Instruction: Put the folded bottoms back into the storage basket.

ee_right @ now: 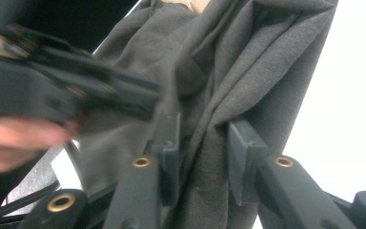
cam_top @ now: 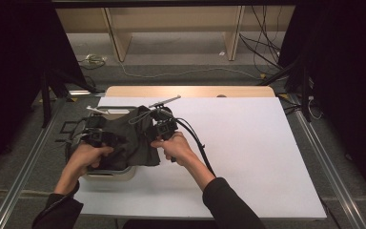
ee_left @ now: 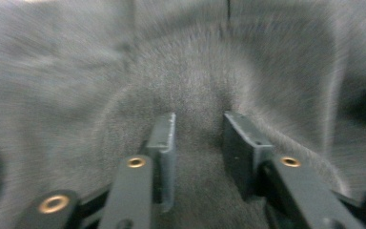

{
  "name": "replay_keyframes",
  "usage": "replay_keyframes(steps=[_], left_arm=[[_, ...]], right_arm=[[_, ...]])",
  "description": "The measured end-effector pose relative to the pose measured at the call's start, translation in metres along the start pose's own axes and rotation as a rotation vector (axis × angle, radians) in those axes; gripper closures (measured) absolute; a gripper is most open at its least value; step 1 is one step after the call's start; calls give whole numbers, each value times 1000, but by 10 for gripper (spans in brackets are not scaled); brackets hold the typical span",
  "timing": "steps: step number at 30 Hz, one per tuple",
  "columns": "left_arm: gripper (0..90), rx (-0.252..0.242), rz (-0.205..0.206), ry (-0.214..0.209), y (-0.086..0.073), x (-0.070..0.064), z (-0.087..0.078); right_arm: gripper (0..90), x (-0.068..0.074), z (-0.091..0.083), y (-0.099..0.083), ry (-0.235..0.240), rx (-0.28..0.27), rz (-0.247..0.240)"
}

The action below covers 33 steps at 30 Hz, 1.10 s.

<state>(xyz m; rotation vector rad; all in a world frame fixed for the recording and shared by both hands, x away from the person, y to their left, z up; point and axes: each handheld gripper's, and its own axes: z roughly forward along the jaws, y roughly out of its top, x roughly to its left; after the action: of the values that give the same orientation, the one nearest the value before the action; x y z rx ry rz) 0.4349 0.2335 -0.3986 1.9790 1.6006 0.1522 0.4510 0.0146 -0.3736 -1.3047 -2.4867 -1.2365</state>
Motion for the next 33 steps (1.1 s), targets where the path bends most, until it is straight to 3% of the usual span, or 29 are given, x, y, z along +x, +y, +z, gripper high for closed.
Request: replay_keyframes(steps=[4, 7, 9, 11, 14, 17, 25, 30, 33], left_arm=[[775, 55, 24, 35, 1, -4, 22], [804, 89, 16, 44, 3, 0, 32], [820, 127, 17, 90, -1, 3, 43], [838, 162, 8, 100, -4, 6, 50], [823, 146, 19, 108, -4, 5, 46], [761, 125, -1, 76, -4, 9, 38], [548, 25, -15, 42, 0, 10, -4], [426, -45, -32, -36, 4, 5, -27], [347, -69, -30, -79, 6, -2, -32]], right_arm=[[706, 2, 3, -1, 5, 6, -3], [694, 4, 5, -1, 9, 12, -8], [678, 6, 7, -1, 15, 8, -5], [654, 6, 6, -1, 23, 8, -8], [603, 6, 4, -1, 16, 11, -13], [546, 3, -1, 0, 5, 7, -13], [479, -14, -27, 1, -4, -50, 11], [452, -25, -42, -5, -40, -62, 0], [443, -32, -51, -10, -66, -69, -14]])
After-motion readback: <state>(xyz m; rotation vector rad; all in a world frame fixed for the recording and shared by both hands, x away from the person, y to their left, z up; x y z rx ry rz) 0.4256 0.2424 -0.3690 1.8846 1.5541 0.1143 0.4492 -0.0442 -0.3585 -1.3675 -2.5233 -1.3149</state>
